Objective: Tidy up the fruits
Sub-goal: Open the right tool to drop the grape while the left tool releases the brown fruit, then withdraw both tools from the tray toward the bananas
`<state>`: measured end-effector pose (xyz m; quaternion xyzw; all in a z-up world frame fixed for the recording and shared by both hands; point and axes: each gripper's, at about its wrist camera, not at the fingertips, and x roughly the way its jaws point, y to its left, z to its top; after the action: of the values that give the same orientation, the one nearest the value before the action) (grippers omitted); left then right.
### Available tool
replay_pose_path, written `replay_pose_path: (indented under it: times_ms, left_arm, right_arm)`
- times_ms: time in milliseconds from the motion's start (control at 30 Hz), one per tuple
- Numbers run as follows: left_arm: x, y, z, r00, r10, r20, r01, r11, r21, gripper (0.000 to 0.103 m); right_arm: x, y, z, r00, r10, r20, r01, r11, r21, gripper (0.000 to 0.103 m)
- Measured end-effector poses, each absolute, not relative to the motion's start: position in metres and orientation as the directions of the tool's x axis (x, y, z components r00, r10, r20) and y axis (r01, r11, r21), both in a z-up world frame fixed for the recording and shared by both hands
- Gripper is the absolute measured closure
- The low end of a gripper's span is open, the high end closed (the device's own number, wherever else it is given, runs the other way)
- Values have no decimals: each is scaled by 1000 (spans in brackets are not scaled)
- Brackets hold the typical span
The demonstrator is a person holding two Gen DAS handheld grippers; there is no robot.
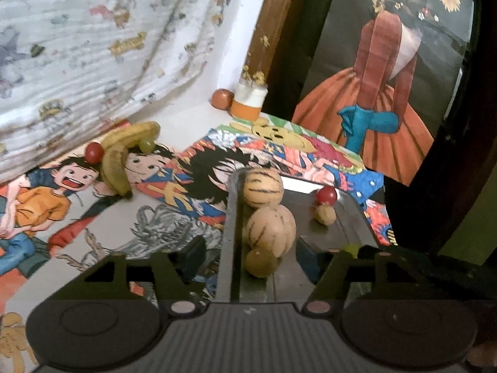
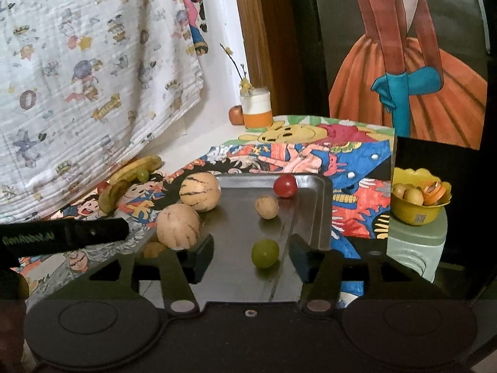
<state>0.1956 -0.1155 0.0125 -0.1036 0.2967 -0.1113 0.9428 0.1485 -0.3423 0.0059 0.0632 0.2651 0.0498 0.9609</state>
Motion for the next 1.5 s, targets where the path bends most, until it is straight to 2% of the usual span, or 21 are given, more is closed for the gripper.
replay_pose_path:
  times_ms: [133,233,367,433,700,1067,1333,1500]
  left_arm:
    - [185,-106,22,823,-257,-507,132,954,-269,15]
    - [176,-100,29,842,-243,-481,119,954,-274,0]
    - [167,-92,36,856,-220,-467,94,956,-278,0]
    - [162,-88,38,861,-208,-465,78,956,-283,0]
    - [141,-70,44,878,-173,-446,45,958,-283,0]
    - [116,-41,33,867,-112,-485,-26,962,-270,0]
    - [100,-30,21,852,-81,-517,-58,967,-247,0]
    - [92,-24,18,850,26,-526,-141,974,-180,0]
  right_arm:
    - [137,-339,14,867,128,-482,-65,987,146,27]
    - [128,-337,19,874,130,-469,-67,987,149,17]
    - [116,-335,26,880,140,-454,-72,984,163,4]
    - [111,-333,29,882,140,-450,-71,984,166,1]
    - [91,-323,30,865,141,-481,-63,983,175,1]
    - [63,-309,15,846,107,-523,-2,980,199,1]
    - [41,-286,-6,835,91,-543,-2,987,163,1]
    - [33,-273,-7,834,106,-542,-41,990,132,1]
